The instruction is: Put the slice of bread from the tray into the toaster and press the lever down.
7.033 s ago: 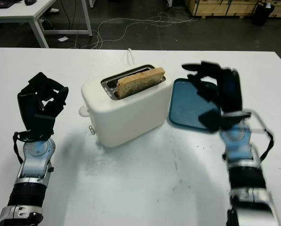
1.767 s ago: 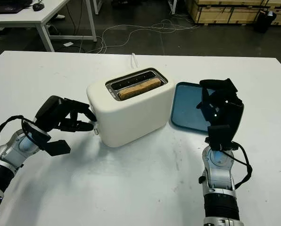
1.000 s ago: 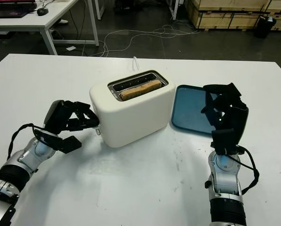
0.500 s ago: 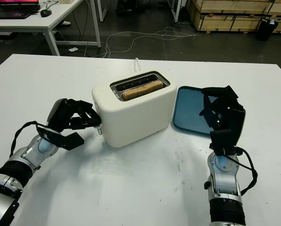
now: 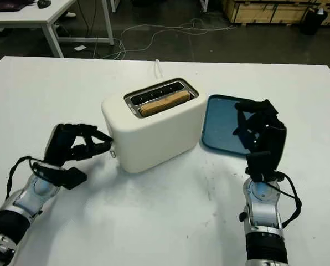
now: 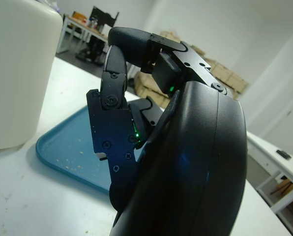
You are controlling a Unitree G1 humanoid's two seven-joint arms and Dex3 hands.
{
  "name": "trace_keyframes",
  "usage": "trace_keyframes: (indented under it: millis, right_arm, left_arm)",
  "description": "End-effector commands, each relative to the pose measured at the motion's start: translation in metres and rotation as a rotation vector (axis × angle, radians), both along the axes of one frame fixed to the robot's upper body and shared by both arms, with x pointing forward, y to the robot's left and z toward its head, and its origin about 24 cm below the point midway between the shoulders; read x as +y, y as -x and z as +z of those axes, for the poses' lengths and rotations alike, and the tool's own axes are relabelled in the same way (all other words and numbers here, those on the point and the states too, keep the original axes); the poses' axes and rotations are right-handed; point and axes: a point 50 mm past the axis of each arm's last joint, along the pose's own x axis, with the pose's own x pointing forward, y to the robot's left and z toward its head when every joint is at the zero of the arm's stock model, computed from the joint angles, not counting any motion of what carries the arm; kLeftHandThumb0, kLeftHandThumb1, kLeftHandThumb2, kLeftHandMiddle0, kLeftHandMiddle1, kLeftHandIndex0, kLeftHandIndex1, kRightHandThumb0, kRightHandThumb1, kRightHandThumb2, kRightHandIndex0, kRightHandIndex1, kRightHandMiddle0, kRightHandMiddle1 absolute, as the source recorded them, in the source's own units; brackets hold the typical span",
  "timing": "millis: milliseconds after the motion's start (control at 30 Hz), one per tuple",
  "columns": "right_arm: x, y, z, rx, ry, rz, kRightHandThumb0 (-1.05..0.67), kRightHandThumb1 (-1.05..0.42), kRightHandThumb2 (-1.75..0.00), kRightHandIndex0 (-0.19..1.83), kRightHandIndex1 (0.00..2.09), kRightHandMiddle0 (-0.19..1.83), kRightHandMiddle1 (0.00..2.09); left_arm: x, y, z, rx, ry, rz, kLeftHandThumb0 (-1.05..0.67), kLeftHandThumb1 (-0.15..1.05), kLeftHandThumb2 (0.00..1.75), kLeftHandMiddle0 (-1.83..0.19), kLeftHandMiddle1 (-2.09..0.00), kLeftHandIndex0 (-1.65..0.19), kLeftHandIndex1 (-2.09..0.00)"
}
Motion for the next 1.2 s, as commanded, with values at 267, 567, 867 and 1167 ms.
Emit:
trace_keyframes:
  millis: [267,567,867,1167]
  right_arm:
    - [0.005,-0.004,0.002,-0.025,-0.034,0.043,-0.55,-0.92,-0.27,0.84,1.66,0.92,1.01]
    - [0.012,-0.008,0.000,-0.013,-0.093,0.056,-0.46,-0.92,-0.19,0.94,1.26,1.05,0.57]
    - [0.020,-0.015,-0.009,0.062,-0.136,0.027,-0.49,-0.92,-0.13,0.94,1.09,1.10,0.36]
    - [0.018,-0.015,-0.011,0.111,-0.157,-0.004,-0.47,-0.92,-0.17,0.87,1.16,0.98,0.60]
  left_arm:
    - [-0.003,-0.002,0.030,-0.134,0.219,0.098,-0.95,0.92,0.32,-0.85,-1.43,-1.26,0.00]
    - [0.014,-0.011,0.051,-0.158,0.447,0.291,-0.96,0.92,0.30,-0.65,-1.68,-0.77,-0.99]
    - [0.011,-0.013,0.033,-0.127,0.556,0.391,-0.98,0.92,0.29,-0.93,-1.75,-0.68,-1.63]
    - [0.003,-0.012,0.020,-0.090,0.565,0.436,-1.01,0.92,0.39,-1.01,-1.75,-0.75,-1.66]
